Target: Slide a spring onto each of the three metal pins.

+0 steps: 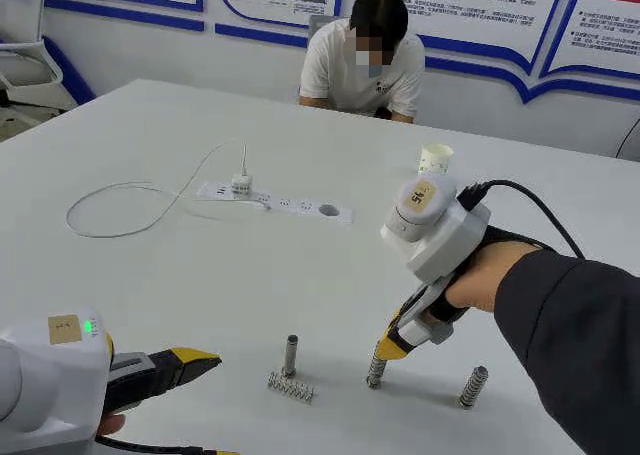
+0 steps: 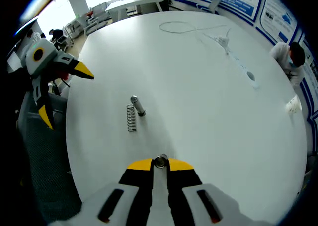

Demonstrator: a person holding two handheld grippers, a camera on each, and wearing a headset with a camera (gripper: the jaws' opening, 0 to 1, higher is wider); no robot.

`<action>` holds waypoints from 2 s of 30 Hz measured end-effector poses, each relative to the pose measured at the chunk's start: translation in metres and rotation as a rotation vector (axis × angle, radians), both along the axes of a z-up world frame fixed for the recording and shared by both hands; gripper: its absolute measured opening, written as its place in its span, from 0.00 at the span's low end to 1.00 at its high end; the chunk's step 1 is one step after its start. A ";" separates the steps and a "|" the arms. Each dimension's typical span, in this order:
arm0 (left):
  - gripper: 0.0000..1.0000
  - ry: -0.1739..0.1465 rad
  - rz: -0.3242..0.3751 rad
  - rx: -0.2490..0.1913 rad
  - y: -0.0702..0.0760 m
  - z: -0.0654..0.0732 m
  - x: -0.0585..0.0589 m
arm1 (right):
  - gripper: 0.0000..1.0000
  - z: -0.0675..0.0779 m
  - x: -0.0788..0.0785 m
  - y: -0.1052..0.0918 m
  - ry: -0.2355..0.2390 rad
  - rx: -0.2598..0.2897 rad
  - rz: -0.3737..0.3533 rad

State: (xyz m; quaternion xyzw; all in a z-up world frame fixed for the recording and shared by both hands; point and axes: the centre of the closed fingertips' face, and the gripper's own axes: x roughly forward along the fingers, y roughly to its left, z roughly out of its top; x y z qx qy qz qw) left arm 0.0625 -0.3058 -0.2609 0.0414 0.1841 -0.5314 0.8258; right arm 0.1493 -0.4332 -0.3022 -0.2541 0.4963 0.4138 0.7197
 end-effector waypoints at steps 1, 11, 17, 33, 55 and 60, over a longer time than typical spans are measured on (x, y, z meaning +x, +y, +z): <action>0.73 0.000 0.000 0.000 0.000 0.000 0.000 | 0.11 -0.001 0.000 0.000 0.002 -0.002 -0.001; 0.73 0.004 0.002 0.001 0.000 -0.001 0.001 | 0.11 -0.009 -0.001 0.000 0.005 -0.006 -0.004; 0.73 0.005 0.002 0.001 0.001 -0.001 0.001 | 0.11 -0.011 -0.001 0.002 0.004 0.000 -0.002; 0.73 0.002 -0.002 0.004 0.001 -0.001 0.001 | 0.15 -0.006 -0.003 0.003 -0.029 0.029 0.004; 0.73 -0.004 -0.007 0.007 -0.001 0.000 -0.001 | 0.20 0.021 -0.006 0.036 -0.149 0.089 0.060; 0.73 -0.005 -0.007 0.007 -0.001 0.000 -0.001 | 0.19 0.015 -0.012 0.046 -0.142 0.098 0.077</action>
